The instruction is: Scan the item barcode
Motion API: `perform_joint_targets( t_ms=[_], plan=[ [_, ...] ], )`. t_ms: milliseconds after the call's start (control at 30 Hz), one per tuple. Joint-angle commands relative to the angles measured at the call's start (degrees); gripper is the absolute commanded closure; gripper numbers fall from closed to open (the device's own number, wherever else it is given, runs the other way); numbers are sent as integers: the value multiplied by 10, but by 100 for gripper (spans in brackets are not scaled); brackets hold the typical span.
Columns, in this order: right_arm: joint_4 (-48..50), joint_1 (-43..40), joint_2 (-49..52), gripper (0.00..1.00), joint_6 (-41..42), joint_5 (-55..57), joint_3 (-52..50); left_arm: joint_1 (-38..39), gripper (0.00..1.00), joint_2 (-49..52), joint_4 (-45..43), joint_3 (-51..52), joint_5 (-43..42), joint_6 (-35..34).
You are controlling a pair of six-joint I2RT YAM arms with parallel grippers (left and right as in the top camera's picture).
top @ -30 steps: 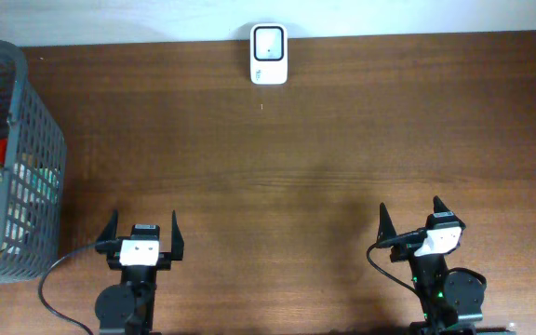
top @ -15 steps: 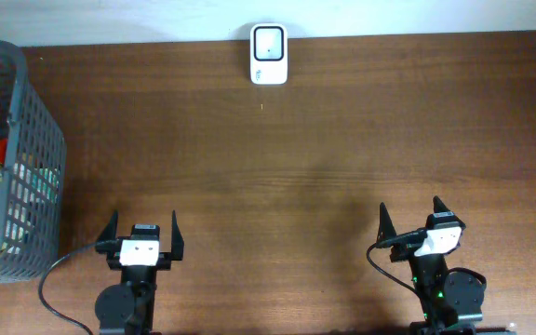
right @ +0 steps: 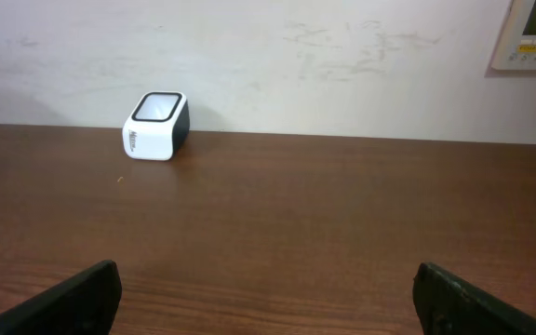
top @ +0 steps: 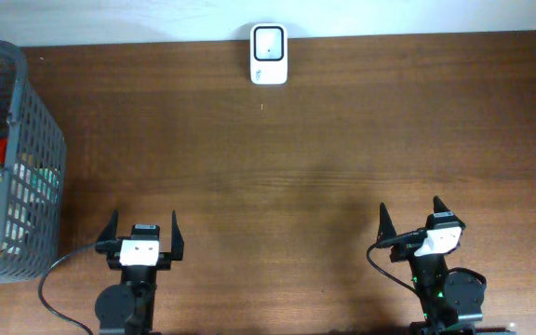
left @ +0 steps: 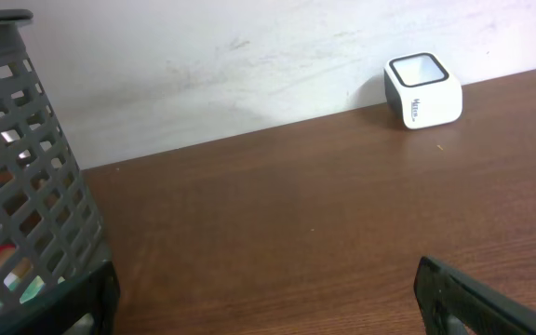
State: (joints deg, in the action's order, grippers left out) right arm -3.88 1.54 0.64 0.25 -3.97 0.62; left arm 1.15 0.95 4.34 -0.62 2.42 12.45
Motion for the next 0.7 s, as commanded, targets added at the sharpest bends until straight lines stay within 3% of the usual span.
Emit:
perform_joint_targets(
  t_ms=[0,667],
  plan=[
    [-2,3,-3,1,7,-3,-3,2,1,-5,3,1,3,5],
    [-2,3,-3,1,7,-3,-3,2,1,-5,-3,1,0,5]
  ],
)
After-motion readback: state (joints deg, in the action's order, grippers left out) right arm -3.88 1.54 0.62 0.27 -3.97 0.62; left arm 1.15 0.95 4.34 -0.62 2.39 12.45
